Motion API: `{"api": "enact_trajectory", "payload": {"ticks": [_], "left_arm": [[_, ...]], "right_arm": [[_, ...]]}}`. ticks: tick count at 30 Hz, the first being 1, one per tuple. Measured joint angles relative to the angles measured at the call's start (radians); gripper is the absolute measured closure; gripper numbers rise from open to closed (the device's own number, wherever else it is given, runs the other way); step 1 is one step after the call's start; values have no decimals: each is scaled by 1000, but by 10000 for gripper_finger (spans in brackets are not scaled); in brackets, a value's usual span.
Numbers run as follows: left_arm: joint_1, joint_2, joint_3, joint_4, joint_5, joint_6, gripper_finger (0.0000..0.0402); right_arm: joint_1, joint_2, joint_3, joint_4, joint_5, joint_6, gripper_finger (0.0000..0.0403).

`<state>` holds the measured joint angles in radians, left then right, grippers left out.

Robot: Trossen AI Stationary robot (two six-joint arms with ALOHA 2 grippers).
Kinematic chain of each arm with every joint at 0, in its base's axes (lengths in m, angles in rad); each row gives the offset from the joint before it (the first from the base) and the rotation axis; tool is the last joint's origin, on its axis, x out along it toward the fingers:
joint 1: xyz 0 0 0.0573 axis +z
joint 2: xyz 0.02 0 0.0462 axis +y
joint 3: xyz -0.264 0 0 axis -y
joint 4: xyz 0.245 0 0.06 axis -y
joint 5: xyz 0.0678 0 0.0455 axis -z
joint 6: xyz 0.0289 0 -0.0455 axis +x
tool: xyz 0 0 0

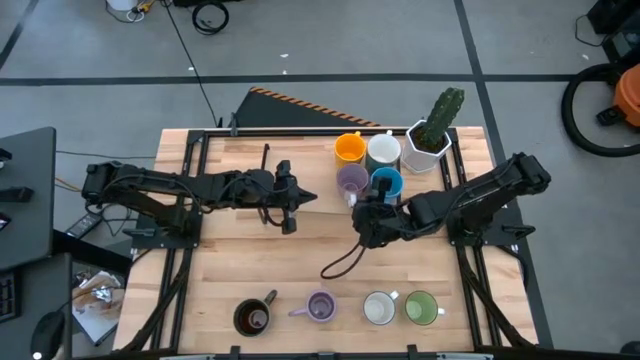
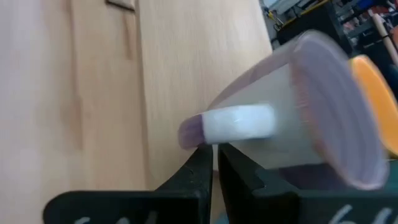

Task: Place coffee mugs
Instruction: Put the left purple mug on the shelf, then put the dark blue mug on the shelf

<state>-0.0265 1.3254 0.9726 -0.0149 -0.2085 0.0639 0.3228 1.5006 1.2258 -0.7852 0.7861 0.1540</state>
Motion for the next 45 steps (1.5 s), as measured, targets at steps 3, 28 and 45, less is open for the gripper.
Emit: {"api": "enact_trajectory", "payload": {"ticks": [3, 28, 45], "left_arm": [[0, 0, 0, -6, 0, 0, 393], [-311, -114, 0, -371, -125, -164, 393], [-550, -152, 0, -472, 88, -665, 392]], "right_arm": [[17, -8, 60, -80, -10, 42, 370], [287, -185, 112, -303, 126, 264, 370], [231, -446, -140, 242, -294, -239, 370]]}}
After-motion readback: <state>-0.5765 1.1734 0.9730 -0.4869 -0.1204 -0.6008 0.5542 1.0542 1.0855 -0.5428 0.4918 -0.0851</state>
